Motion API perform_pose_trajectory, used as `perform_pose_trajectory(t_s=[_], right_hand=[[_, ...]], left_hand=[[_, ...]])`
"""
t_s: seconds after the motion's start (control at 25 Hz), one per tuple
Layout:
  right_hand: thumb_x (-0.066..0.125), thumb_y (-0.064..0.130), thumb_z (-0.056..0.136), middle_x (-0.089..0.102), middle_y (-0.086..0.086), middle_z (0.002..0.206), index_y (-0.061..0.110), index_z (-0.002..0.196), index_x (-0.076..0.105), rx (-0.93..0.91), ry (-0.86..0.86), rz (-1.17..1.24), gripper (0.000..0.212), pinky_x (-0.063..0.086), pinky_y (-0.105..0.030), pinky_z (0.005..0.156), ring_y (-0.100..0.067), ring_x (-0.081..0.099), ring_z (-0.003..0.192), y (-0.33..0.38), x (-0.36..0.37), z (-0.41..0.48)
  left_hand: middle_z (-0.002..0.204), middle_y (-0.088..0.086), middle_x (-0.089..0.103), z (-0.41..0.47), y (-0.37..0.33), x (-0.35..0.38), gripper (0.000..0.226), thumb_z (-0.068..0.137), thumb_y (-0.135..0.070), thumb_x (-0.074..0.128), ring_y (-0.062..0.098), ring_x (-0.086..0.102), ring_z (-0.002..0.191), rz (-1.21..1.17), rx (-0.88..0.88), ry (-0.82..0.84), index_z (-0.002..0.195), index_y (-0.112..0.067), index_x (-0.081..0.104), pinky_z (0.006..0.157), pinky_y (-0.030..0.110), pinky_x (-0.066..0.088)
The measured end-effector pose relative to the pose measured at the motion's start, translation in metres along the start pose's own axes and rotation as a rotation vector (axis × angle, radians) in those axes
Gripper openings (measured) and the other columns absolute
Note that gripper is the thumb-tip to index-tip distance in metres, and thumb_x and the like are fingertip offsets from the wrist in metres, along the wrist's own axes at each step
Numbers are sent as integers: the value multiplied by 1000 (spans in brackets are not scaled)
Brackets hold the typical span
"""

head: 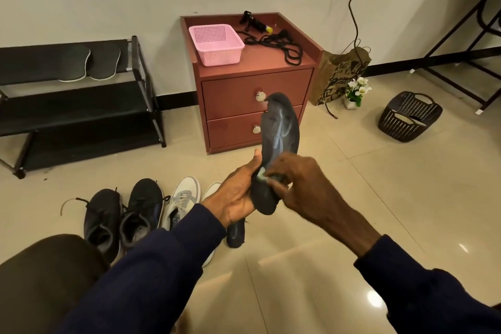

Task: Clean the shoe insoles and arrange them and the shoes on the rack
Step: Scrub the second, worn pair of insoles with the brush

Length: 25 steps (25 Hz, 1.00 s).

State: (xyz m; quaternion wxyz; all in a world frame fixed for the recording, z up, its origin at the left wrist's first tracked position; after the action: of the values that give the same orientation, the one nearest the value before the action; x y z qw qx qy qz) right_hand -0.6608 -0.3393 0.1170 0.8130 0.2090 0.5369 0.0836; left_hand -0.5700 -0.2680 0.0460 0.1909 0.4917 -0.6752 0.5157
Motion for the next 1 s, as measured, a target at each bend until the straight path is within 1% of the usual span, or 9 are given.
perform_pose_trajectory(t_s=[0.08, 0.2, 0.28, 0.4, 0.48, 0.56, 0.8, 0.92, 1.0], right_hand=[[77, 20, 84, 68, 3, 90, 17, 97, 78, -44, 140, 28, 13, 55, -28, 69, -11, 62, 76, 8, 12, -13], [78, 15, 83, 67, -3, 89, 16, 96, 77, 85, -49, -194, 13, 57, -39, 68, -22, 62, 80, -24, -2, -16], [78, 9, 81, 68, -4, 93, 15, 103, 76, 146, -82, -118, 23, 57, -33, 73, -18, 63, 83, -28, 1, -22], [76, 14, 84, 68, 5, 98, 20, 107, 77, 2, 164, 102, 24, 54, -21, 76, -6, 63, 86, -6, 31, -33], [74, 13, 83, 67, 1, 97, 19, 102, 78, 12, 193, -26, 21, 57, -33, 75, -15, 64, 86, -21, 33, -27], [77, 9, 80, 66, -9, 96, 11, 100, 77, 80, 17, -208, 20, 59, -43, 72, -27, 65, 85, -44, 20, -17], [77, 16, 82, 68, 3, 91, 17, 95, 79, 10, 270, 91, 13, 52, -23, 73, -11, 63, 81, -10, 49, -35], [78, 14, 81, 67, -3, 95, 13, 97, 76, 202, 39, -98, 17, 49, -24, 76, -20, 63, 86, -46, 32, -31], [78, 15, 82, 67, -1, 95, 13, 99, 75, 198, 79, -61, 18, 47, -21, 75, -16, 62, 85, -36, 40, -37]], left_hand=[[110, 18, 74, 1, 7, -7, 44, 105, -40, 52, 29, 74, 91, 17, -15, -1, 123, -3, 68, 79, 44, 64], [118, 18, 72, 7, 24, -9, 50, 103, -44, 55, 31, 73, 96, 5, -59, -7, 135, -6, 62, 95, 49, 56], [117, 18, 73, 15, 32, -14, 53, 101, -45, 59, 31, 74, 95, 34, -73, -37, 135, -6, 63, 92, 49, 58], [105, 15, 75, 20, 41, -23, 46, 100, -46, 61, 27, 75, 87, 65, -111, -62, 116, -5, 74, 78, 41, 63], [102, 14, 76, 21, 46, -30, 40, 99, -45, 63, 27, 75, 85, 51, -121, -88, 102, -8, 79, 82, 42, 62], [109, 17, 76, 21, 48, -33, 38, 98, -44, 65, 31, 75, 89, -1, -126, -118, 105, -9, 78, 91, 48, 58], [116, 14, 74, 18, 50, -49, 56, 96, -47, 66, 27, 74, 96, 42, -121, -147, 134, -7, 65, 86, 40, 61], [121, 16, 73, 16, 54, -48, 51, 98, -44, 64, 30, 75, 95, 20, -83, -143, 136, -9, 64, 83, 45, 60], [123, 16, 73, 13, 54, -50, 44, 98, -42, 64, 30, 74, 98, 26, -64, -143, 129, -11, 68, 86, 46, 60]])
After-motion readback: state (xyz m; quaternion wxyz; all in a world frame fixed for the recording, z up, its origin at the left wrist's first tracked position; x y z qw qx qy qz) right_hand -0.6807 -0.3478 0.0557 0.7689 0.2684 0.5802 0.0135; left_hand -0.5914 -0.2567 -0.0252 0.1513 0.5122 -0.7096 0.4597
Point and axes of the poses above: each hand's wrist, its own z-axis towards the middle knuckle, its own x-axis out of the palm, y = z × x, the point moved 5 cm from there along z, towards the middle knuckle
